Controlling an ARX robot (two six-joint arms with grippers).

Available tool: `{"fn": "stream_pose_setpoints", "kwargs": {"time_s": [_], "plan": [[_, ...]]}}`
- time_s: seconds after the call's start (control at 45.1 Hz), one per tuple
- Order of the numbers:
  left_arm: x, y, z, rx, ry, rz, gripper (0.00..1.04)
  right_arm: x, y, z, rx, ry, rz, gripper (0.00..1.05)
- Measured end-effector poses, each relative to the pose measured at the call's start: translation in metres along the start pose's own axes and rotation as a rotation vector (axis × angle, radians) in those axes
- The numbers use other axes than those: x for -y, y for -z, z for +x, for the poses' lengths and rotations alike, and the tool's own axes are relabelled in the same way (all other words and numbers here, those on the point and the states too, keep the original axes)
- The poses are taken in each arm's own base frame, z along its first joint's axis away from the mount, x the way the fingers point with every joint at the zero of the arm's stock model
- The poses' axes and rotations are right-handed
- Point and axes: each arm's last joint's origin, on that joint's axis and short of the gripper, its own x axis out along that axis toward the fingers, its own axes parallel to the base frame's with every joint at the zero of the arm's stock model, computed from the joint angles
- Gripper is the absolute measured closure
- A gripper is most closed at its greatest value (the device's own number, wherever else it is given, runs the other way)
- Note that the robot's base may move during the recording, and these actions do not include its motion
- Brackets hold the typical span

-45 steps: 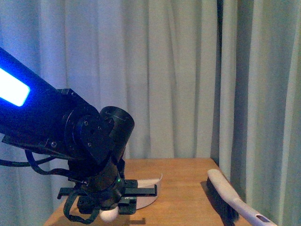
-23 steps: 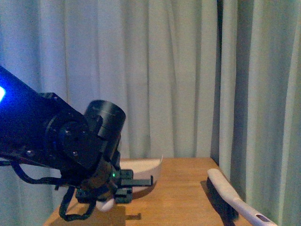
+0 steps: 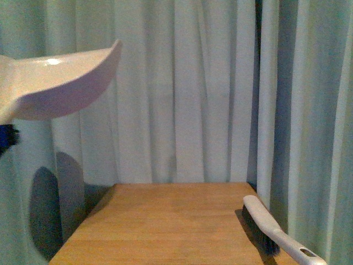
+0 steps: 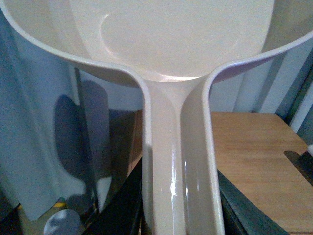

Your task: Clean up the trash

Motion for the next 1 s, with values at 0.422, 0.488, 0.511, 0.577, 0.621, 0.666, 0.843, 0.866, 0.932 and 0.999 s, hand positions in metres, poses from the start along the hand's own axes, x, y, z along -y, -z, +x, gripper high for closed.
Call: {"fn": "stream_pose_setpoints", "kwargs": {"time_s": [0.422,0.488,0.511,0.577,0.621,0.666,0.843,0.866,0.932,0.999], "plan": [[-0.053,-0.011,-0.118,0.328,-0.007,-0.070,0.78,0.000,0.000,0.000,0.000,0.000,0.000,0.07],[-0.052,-0.004,-0.124,0.329,-0.015,-0.091,0.78,0.000,0.000,0.000,0.000,0.000,0.000,0.07],[-0.052,-0.003,-0.126,0.329,-0.015,-0.099,0.78,0.000,0.000,0.000,0.000,0.000,0.000,0.07],[-0.051,-0.001,-0.129,0.337,-0.013,-0.117,0.78,0.000,0.000,0.000,0.000,0.000,0.000,0.07],[-0.050,0.000,-0.132,0.346,-0.017,-0.124,0.78,0.000,0.000,0.000,0.000,0.000,0.000,0.07],[-0.049,0.000,-0.135,0.357,-0.023,-0.131,0.78,0.000,0.000,0.000,0.000,0.000,0.000,0.07],[-0.048,-0.001,-0.139,0.373,-0.027,-0.141,0.78,-0.002,0.004,0.006,-0.184,0.110,-0.067,0.07],[-0.048,-0.001,-0.139,0.373,-0.028,-0.141,0.78,-0.003,0.004,0.009,-0.203,0.102,-0.073,0.07],[-0.048,-0.001,-0.139,0.372,-0.023,-0.141,0.78,-0.005,0.001,0.018,-0.235,0.085,-0.079,0.07],[-0.048,-0.001,-0.139,0.373,-0.025,-0.141,0.78,-0.007,-0.009,0.028,-0.235,0.064,-0.077,0.07]]}}
